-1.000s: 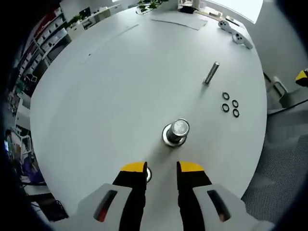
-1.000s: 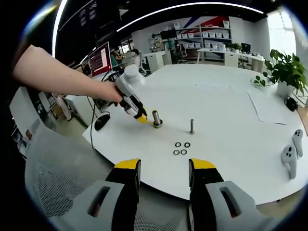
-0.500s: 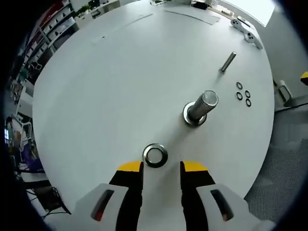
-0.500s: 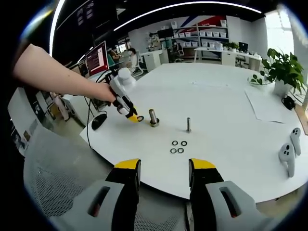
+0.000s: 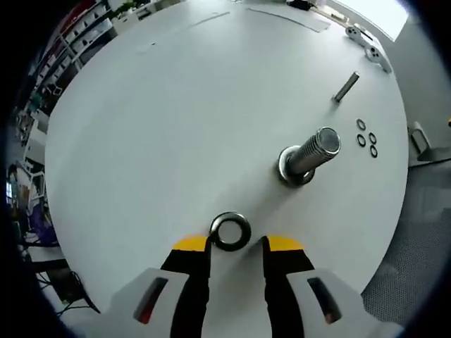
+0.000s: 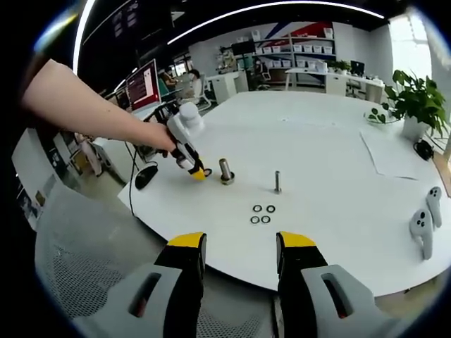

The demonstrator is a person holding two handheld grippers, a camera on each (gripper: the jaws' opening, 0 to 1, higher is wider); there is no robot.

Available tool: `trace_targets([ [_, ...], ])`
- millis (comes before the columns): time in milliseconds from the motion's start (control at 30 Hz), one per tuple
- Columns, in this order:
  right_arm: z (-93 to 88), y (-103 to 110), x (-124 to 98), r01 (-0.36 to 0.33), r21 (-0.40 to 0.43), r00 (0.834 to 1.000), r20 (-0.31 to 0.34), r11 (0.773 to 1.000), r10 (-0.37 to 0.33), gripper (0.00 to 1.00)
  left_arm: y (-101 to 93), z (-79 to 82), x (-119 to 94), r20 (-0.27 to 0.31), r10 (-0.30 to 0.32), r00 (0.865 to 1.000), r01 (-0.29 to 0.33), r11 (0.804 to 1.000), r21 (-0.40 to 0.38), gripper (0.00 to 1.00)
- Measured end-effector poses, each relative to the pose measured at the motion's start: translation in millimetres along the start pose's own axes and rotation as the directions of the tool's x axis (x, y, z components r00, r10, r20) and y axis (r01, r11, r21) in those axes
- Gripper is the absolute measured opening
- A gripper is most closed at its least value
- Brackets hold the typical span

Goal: Place the washer onto the threaded stud by aligning its center hole with the stud, sliding it down to the base, and recovering from edge contact or off-axis alignment until the washer reaches the visible bottom stop.

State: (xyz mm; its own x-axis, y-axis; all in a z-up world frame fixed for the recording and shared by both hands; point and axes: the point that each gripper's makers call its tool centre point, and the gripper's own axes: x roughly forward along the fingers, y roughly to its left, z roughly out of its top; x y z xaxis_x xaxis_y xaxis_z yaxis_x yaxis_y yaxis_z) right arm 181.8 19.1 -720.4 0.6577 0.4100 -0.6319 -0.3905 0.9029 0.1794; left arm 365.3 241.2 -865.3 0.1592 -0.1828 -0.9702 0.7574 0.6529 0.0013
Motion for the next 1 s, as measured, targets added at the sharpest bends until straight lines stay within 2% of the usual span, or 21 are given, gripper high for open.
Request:
trace_targets([
  [200, -0.2, 0, 0, -0.003, -0.001, 1.000, -0.002, 1.000, 0.003, 0.42, 1.6, 1.1, 1, -0.010, -0.007, 1.000, 0.006, 1.000, -0.024, 0.25],
  [233, -0.5, 0, 0, -0.003, -0.001, 1.000, -0.003, 1.000, 0.003, 0.42, 2.5, 1.4, 1, -0.012, 0.000, 1.000, 0.000, 1.000, 0.016, 0.25],
  [367, -0.6, -2, 0, 0.004, 0.008, 1.000, 0.000, 1.000, -0.004, 0.42, 3.6, 4.2, 2, -0.019, -0.001, 1.000, 0.001, 1.000, -0.011, 0.22],
  [600, -1.0, 0, 1, 0.000, 0.000, 1.000, -0.005, 1.000, 0.000, 0.42, -0.1, 3.2, 1, -0.033, 0.003, 0.999, -0.003, 1.000, 0.003, 0.20],
  [867, -0.9, 1, 1, -0.005, 0.001, 1.000, -0.004, 1.000, 0.005, 0.42, -26.4, -14.5, -2, -0.123, -0.026, 0.992, 0.041, 0.991, 0.124, 0.20],
  [1000, -0.5, 1, 1, -0.006, 0.003, 1.000, -0.001, 1.000, 0.006, 0.42, -30.1, -16.8, -3, -0.138, -0.023, 0.990, 0.043, 0.989, 0.142, 0.21],
])
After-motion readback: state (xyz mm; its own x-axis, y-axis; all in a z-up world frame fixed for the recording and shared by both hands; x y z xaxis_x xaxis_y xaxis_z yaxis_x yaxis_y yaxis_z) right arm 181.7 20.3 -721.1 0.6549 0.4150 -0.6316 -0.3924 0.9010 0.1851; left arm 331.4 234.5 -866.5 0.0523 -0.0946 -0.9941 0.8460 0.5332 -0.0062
